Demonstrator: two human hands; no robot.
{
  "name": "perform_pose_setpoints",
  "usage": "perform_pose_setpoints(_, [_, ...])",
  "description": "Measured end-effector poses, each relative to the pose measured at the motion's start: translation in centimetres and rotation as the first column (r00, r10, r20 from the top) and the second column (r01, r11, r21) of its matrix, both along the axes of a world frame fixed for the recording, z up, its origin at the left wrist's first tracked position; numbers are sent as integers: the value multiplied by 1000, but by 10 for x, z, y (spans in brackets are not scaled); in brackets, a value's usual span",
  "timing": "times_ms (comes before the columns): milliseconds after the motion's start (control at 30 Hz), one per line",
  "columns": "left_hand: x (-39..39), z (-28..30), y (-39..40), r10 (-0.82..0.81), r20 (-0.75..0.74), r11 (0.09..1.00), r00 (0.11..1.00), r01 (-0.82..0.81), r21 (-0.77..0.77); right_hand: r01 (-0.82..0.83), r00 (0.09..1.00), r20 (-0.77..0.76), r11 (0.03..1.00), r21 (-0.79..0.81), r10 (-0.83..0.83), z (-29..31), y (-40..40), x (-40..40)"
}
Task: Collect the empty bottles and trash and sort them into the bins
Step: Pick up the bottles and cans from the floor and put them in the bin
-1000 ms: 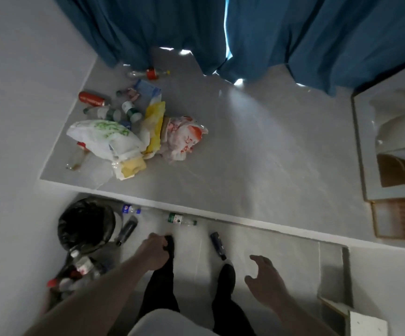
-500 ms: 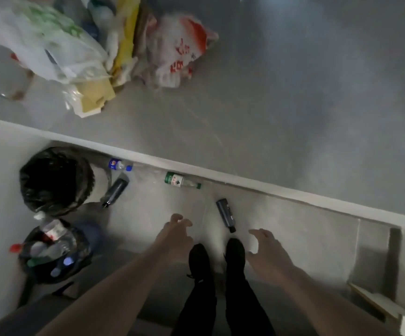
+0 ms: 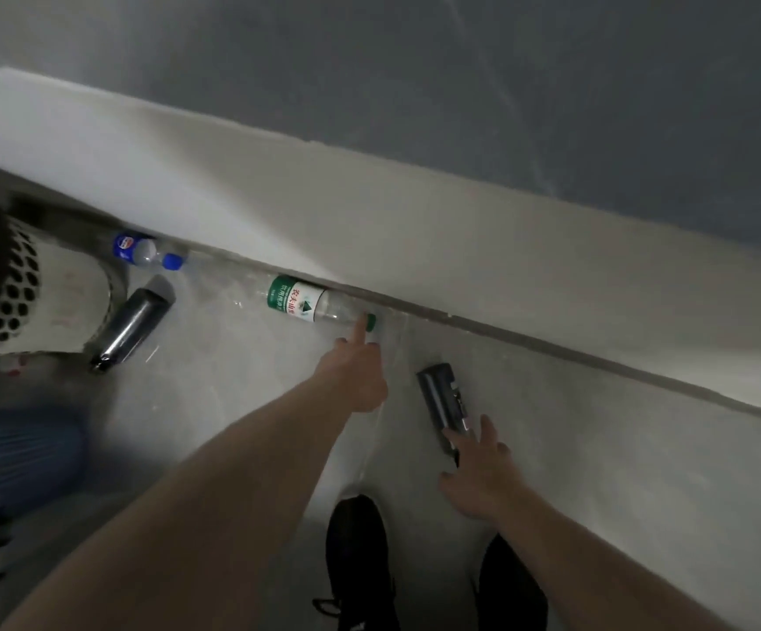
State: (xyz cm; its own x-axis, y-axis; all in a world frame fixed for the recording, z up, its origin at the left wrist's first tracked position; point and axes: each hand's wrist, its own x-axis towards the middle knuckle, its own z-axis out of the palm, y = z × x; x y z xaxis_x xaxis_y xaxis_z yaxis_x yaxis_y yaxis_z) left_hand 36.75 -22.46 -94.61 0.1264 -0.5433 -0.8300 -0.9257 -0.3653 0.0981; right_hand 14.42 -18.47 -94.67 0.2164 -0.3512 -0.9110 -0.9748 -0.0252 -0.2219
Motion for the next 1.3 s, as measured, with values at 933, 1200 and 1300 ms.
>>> perform_pose_setpoints(933, [-115,516,195,383,-278,884,881,-436,-166,183,958,226,983,-18,-175,516,3,-122])
perform_pose_setpoints(1200, [-124,682,252,617,-322,596,718,-694,-405,-69,922,372,992,-108,105,670,7,-93])
perform_pose_setpoints(1300, [-115,714,281,700,-348,446,623,-762,-469,-111,888,428,981,-156,169,699,18,-61])
